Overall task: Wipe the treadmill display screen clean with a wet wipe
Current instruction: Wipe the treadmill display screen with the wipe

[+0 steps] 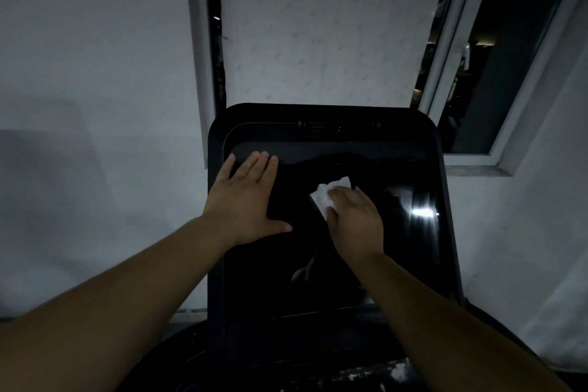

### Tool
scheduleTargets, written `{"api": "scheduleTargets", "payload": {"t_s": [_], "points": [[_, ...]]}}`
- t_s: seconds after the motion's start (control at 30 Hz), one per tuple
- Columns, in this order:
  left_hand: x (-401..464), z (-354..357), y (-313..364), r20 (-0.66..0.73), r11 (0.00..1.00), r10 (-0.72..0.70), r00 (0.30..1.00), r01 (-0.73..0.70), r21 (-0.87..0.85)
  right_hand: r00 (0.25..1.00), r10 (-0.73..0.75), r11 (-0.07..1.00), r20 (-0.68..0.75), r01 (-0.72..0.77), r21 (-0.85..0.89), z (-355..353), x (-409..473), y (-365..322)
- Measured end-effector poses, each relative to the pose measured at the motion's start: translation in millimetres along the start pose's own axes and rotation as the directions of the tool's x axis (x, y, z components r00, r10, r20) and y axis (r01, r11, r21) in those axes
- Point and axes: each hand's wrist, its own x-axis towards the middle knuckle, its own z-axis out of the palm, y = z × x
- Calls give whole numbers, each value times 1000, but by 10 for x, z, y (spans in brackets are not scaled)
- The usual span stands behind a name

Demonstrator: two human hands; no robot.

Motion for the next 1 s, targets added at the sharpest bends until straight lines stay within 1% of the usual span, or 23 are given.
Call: {"api": "scheduleTargets", "payload": {"t_s": [0.07, 0.13, 0.3, 0.4, 0.47, 0.53, 0.6, 0.67, 0.7, 0.77, 0.8, 0.9, 1.0], "points": [[-14, -17, -33, 4, 1000, -2, 1000, 2, 2, 1000, 21, 999, 4, -21, -33, 12, -19, -38], [-38, -17, -53, 7, 1000, -2, 1000, 2, 10, 998, 31, 998, 50, -28, -52, -1, -55, -115], [-77, 10, 17, 25, 1000, 7, 1000, -7, -5, 987, -98, 995, 125, 99, -1, 79, -364, -227], [-95, 2, 127, 44, 999, 35, 998, -35, -10, 976, -149, 987, 157, 138, 80, 40, -543, -250], [-116, -21, 205, 48, 998, 54, 997, -53, -16, 952, -219, 974, 215, 200, 107, -54, -637, -278], [-144, -65, 278, 46, 997, 74, 996, -74, -11, 908, -305, 952, 287, 290, 95, -190, -694, -285], [-179, -133, 336, 33, 996, 91, 995, -91, -12, 893, -308, 950, 327, 305, 61, -337, -701, -238], [-202, -221, 374, 9, 995, 100, 995, -100, -12, 927, -241, 970, 286, 240, 39, -524, -610, -161], [-209, -267, 390, -2, 995, 104, 995, -104, -12, 947, -213, 977, 239, 209, 42, -623, -539, -124], [-218, -353, 429, -20, 993, 117, 993, -117, -12, 971, -191, 982, 144, 189, 27, -852, -370, -75], [-223, -389, 454, -25, 992, 124, 992, -125, -16, 975, -188, 982, 118, 188, 10, -967, -283, -52], [-258, -492, 552, -27, 990, 140, 990, -141, -30, 977, -186, 977, 101, 195, -86, -1200, -106, 48], [-309, -592, 632, -33, 989, 146, 989, -147, -32, 984, -144, 972, 104, 160, -171, -1354, -45, 149]]}}
